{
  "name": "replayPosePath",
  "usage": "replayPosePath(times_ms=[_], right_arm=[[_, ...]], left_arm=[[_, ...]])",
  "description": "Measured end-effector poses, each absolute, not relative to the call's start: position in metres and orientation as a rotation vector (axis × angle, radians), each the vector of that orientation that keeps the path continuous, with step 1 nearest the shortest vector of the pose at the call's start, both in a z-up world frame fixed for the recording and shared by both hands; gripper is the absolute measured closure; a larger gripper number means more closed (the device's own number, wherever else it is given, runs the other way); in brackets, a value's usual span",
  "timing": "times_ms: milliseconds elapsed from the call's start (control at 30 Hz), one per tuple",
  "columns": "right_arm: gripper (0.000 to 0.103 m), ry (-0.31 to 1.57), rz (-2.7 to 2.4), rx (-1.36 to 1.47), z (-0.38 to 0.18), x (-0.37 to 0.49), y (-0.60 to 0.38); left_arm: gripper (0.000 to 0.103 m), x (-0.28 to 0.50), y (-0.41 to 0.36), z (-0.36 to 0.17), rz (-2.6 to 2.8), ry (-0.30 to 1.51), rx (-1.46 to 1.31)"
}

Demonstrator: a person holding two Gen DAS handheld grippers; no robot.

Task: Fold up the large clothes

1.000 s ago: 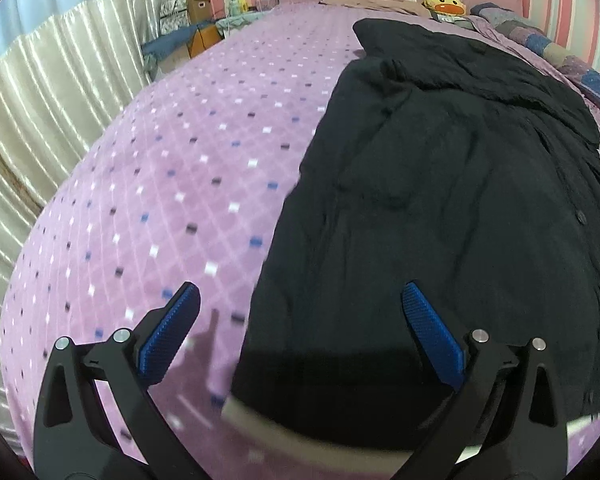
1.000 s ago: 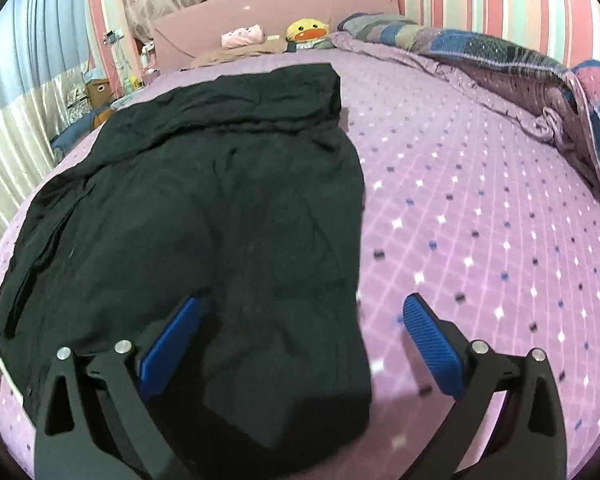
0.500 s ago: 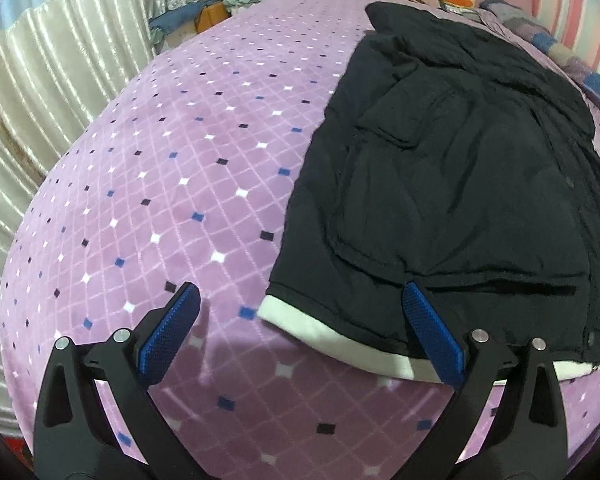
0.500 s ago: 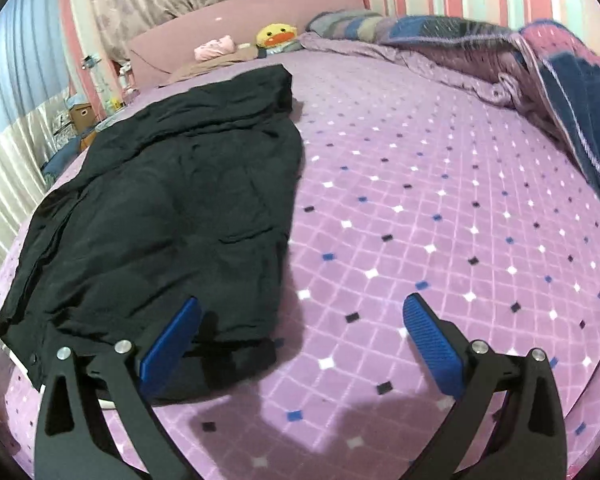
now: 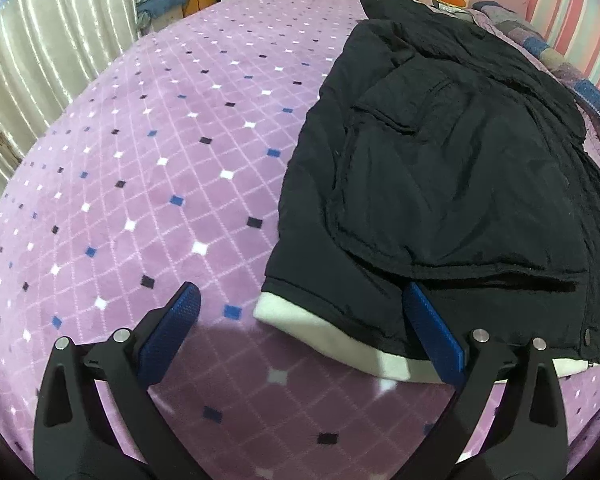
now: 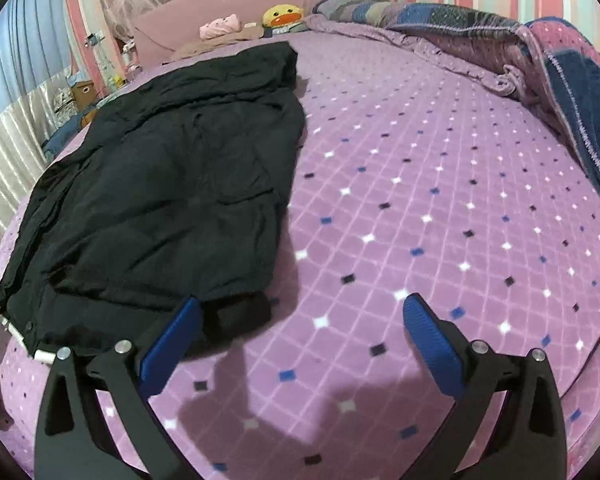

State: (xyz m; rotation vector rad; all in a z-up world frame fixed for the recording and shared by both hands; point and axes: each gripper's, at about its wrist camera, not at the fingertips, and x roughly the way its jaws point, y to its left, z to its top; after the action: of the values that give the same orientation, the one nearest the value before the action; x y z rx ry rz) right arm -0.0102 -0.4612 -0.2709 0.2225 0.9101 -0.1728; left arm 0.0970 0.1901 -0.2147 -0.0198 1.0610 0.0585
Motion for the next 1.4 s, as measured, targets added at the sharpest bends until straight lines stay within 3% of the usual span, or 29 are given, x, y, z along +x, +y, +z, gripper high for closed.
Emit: replayPosePath(times_ms=[167,367,467,567,633,700,1067,1167,1200,1233,1267,1333,1400], right_arm=[[0.002,0.936,-0.098,0.141,-0.277,-0.009,-0.436],[0.004,0.962,0.036,0.265,-0.291,0.008,-0.445],[0.031,0.956,0.112,0.276,-0.289,0.009,-0.438],[0.048,0.937,0.126,0.291,-0.283,0.003,-0.438],[0.068,0.896,0.168,0.363,-0.273,-0.004,-0.445],[0.076,0.838,0.209,0.426,-0.257,-0.013,-0.454],[0.088,0.843,0.030,0.287,-0.243,-0.028,-0.457],[0.084,0.889,-0.012,0.260,-0.247,-0.029,-0.461],[0.078,0.926,-0.016,0.225,-0.251,-0.030,-0.456],[0.066,0.945,-0.015,0.199,-0.254,-0.031,-0.451],[0.064,0.955,-0.020,0.159,-0.254,-0.032,-0.444],[0.041,0.972,0.020,0.130,-0.255,-0.032,-0.434],[0.039,0.977,0.045,0.103,-0.255,-0.035,-0.428]], left_arm=[[0.003,0.095,0.190,-0.215,0.068,1.068,-0.017],[0.003,0.095,0.189,-0.216,0.072,1.066,-0.014],[0.003,0.095,0.190,-0.216,0.074,1.064,-0.017],[0.003,0.095,0.190,-0.216,0.075,1.063,-0.018],[0.003,0.096,0.189,-0.215,0.075,1.063,-0.017],[0.003,0.096,0.190,-0.215,0.076,1.062,-0.017],[0.003,0.091,0.195,-0.209,0.094,1.054,-0.029],[0.003,0.092,0.196,-0.210,0.092,1.062,-0.044],[0.003,0.092,0.196,-0.210,0.092,1.062,-0.044],[0.003,0.092,0.196,-0.210,0.092,1.062,-0.042],[0.003,0.092,0.196,-0.210,0.093,1.062,-0.040],[0.003,0.092,0.195,-0.210,0.095,1.061,-0.035],[0.003,0.092,0.195,-0.209,0.095,1.059,-0.030]])
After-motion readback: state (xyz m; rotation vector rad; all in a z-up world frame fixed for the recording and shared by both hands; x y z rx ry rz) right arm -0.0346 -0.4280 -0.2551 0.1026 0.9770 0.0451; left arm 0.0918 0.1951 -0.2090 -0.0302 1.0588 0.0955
